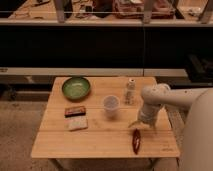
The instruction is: Place the pepper on the white sponge
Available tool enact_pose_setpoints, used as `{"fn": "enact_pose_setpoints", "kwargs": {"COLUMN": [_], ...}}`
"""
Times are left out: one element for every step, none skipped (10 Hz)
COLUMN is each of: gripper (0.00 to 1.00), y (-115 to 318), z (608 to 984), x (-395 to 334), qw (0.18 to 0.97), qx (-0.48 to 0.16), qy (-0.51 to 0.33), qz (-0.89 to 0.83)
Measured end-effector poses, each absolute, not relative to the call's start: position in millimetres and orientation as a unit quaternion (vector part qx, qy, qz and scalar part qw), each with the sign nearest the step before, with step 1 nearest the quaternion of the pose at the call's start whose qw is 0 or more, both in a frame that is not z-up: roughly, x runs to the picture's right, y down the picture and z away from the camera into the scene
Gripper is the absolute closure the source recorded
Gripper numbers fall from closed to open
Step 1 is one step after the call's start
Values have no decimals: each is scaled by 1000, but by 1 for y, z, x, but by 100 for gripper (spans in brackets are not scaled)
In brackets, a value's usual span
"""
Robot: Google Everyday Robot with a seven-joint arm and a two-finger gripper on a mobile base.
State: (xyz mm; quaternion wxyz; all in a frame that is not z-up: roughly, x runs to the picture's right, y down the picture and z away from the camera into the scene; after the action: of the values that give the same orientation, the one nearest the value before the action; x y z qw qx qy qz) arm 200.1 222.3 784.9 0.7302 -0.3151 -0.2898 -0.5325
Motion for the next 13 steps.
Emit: {"fn": "enact_pose_setpoints", "kwargs": {"gripper": [20, 20, 20, 20, 20, 20, 20, 23, 34, 43, 53, 63, 74], "y": [226, 229, 234, 238, 243, 248, 254, 256, 257, 257, 256, 254, 253], "z": [785, 788, 791, 794, 797, 799, 800, 801, 802, 802, 801, 800, 798], "x": [196, 190, 182, 179, 177, 178, 181, 182, 181, 178, 173, 165, 152], "qw": [731, 735, 733, 731, 728, 725, 722, 720, 718, 715, 713, 710, 701], "qx": [-314, -304, -292, -287, -284, -286, -293, -297, -300, -302, -301, -298, -294], "qy": [-295, -299, -306, -309, -310, -309, -304, -302, -299, -298, -300, -305, -315], "qz": [-528, -527, -533, -537, -541, -545, -549, -550, -553, -555, -558, -561, -569]}}
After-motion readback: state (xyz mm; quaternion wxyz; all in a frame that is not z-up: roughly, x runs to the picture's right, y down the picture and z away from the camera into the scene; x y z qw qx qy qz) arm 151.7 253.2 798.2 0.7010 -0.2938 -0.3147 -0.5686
